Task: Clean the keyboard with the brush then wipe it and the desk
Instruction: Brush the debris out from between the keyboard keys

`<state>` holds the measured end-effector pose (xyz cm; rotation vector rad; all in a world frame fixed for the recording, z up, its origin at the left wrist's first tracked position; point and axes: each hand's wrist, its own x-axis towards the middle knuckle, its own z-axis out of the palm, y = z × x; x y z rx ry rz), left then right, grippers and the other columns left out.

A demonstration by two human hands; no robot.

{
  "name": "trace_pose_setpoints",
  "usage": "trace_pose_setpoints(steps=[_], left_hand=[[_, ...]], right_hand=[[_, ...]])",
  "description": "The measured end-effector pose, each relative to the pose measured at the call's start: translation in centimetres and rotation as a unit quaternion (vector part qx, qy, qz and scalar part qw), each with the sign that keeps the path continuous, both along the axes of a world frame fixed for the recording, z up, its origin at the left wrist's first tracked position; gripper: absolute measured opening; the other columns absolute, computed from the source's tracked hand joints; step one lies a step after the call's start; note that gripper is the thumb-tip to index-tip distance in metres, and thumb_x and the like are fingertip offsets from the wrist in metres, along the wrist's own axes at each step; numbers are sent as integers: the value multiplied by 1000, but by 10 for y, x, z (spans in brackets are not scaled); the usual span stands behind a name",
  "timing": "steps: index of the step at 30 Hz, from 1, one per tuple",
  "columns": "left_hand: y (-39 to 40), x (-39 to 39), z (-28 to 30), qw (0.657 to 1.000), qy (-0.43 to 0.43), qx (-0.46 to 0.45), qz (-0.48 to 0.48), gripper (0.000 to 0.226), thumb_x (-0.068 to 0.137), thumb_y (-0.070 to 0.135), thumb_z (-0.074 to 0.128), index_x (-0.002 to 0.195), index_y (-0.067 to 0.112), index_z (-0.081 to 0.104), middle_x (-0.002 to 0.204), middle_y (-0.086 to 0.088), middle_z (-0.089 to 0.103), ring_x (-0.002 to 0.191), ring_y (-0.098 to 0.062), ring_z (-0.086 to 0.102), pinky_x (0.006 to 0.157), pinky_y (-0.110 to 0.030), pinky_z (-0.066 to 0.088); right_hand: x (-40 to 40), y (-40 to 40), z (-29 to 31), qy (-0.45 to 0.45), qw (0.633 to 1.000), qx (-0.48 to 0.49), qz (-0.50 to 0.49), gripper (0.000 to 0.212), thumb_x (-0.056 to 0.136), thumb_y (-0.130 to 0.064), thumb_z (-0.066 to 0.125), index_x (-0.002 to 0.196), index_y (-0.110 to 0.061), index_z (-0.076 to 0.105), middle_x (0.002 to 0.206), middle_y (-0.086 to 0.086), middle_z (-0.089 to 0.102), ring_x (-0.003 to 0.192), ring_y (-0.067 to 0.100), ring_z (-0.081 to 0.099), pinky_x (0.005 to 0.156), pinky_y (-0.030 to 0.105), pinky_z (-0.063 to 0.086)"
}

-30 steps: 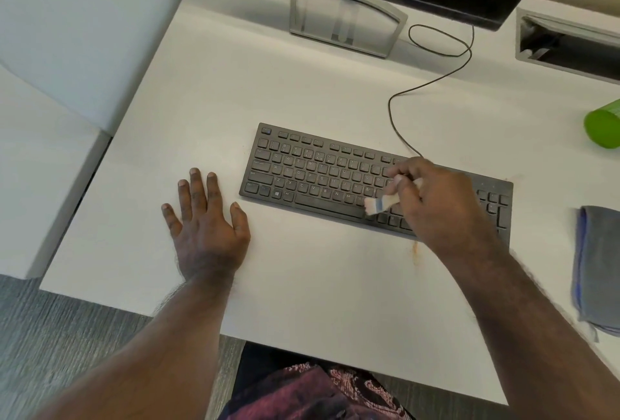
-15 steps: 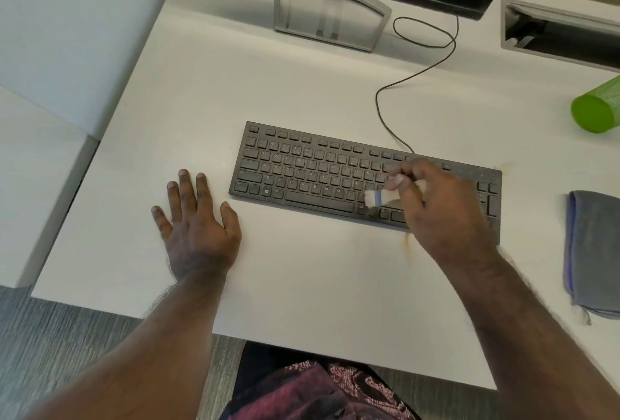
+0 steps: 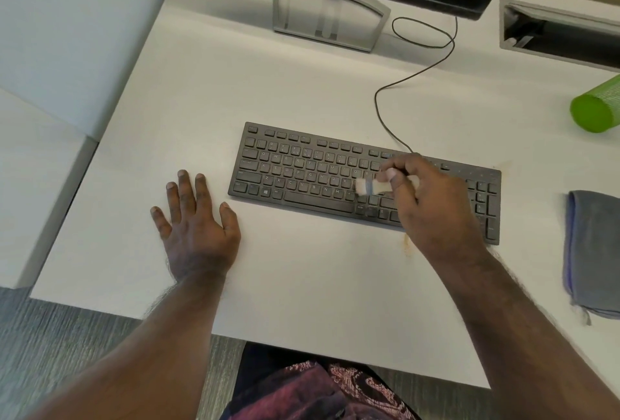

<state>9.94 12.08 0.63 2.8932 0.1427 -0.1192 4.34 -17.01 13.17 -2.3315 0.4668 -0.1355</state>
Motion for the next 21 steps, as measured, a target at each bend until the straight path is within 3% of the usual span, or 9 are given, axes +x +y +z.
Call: trace_pose_setpoints(steps=[2,7,16,19,21], left_hand=[[0,0,0,1000,0,2,0,74,95,45,25,163,18,17,172,-3,4,158,-24,2,127,-53,-2],[-2,0,2,1000,-1,-6,3,74,94,45,25,163,18,19,172,-3,6,158,-24,3,127,-52,-2],[-1,-1,1,1000,2,-2,1,74,95,45,25,163,18,18,172,-2,4,158,-23,2,127,-52,-2],[-1,0,2,1000,3,-4,1,74,95,45,25,163,18,18,172,-2,4,158,-23,2,127,-52,-3],[-1,0,2,1000,3,-2,1,74,95,45,24,163,18,17,172,-2,4,158,-23,2,127,-52,-3]], right_hand=[[1,2,-1,-14,1000,-8,-8,15,100,-24,52,104,-27,66,92,-12,71,78,12,67,70,38,56],[1,10,-8,8,999,-7,35,12,99,-29,54,103,-32,65,93,-16,72,85,6,69,72,39,59],[7,7,-5,7,1000,-13,2,13,100,-30,53,104,-31,65,91,-12,72,76,8,68,68,37,59],[5,17,-8,0,1000,-19,22,14,100,-25,54,102,-29,67,91,-12,72,63,-1,61,60,28,54],[7,17,-5,-23,1000,-6,3,14,100,-23,53,102,-28,67,91,-13,72,67,-1,63,60,26,52]])
